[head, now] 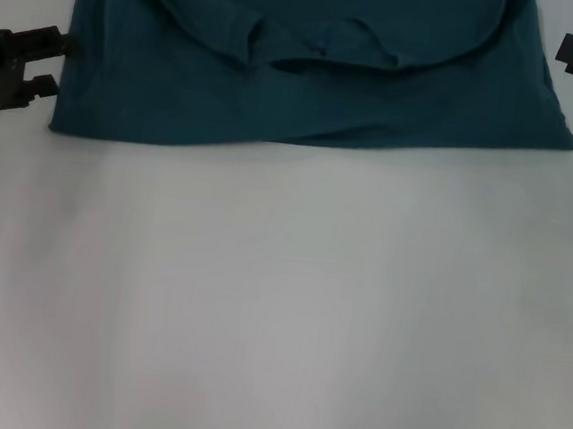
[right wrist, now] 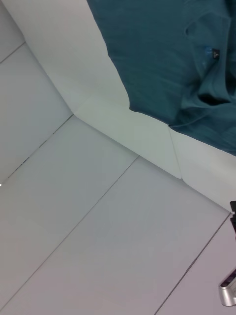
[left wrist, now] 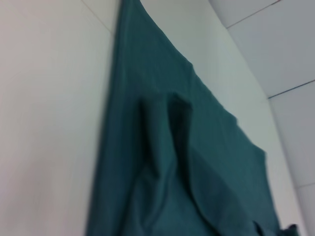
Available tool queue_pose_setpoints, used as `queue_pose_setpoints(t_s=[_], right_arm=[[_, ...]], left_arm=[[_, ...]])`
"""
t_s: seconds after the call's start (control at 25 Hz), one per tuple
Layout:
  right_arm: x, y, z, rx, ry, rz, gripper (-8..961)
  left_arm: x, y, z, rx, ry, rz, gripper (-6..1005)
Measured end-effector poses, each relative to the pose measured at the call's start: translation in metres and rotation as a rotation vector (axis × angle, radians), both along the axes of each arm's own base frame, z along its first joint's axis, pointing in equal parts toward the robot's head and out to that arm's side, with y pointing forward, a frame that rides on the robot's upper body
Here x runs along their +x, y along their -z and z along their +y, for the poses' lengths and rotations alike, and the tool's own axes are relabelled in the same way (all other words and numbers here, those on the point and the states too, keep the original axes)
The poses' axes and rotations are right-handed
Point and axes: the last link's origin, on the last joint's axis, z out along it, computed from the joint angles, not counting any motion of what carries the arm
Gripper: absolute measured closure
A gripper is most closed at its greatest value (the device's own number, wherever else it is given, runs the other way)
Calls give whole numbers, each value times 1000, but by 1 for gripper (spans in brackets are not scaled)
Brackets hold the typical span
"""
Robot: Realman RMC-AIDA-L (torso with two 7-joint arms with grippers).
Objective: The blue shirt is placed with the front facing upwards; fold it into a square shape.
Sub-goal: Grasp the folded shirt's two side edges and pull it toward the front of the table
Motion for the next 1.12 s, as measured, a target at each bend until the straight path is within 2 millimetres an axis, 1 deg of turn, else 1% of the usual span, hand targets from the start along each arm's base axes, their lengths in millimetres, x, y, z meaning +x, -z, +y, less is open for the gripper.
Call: queue_pose_setpoints(t_s=[0.12, 0.28, 0.4, 0.52, 0.72, 0.96, 1.12], right_arm=[[-1, 0, 2, 3, -4, 0, 97], [-2, 1, 2, 3, -3, 6, 97], [0, 0, 1, 4, 3, 7, 97], [2, 0, -1, 3, 10, 6, 97], [3, -1, -2, 5, 15, 7, 98], [6, -2, -4, 9, 24, 13, 98], [6, -3, -5, 13, 28, 19, 98]], left_arm=[[-3, 1, 4, 11, 11, 64, 220], [-4, 11, 7, 2, 44, 139, 219], [-7, 16, 8, -13, 37, 174, 219], [-11, 20, 8, -15, 21, 185, 219], [-15, 20, 10, 3, -3, 201, 219], [-13, 28, 11, -22, -8, 188, 219], [-8, 33, 13, -43, 6, 187, 218]])
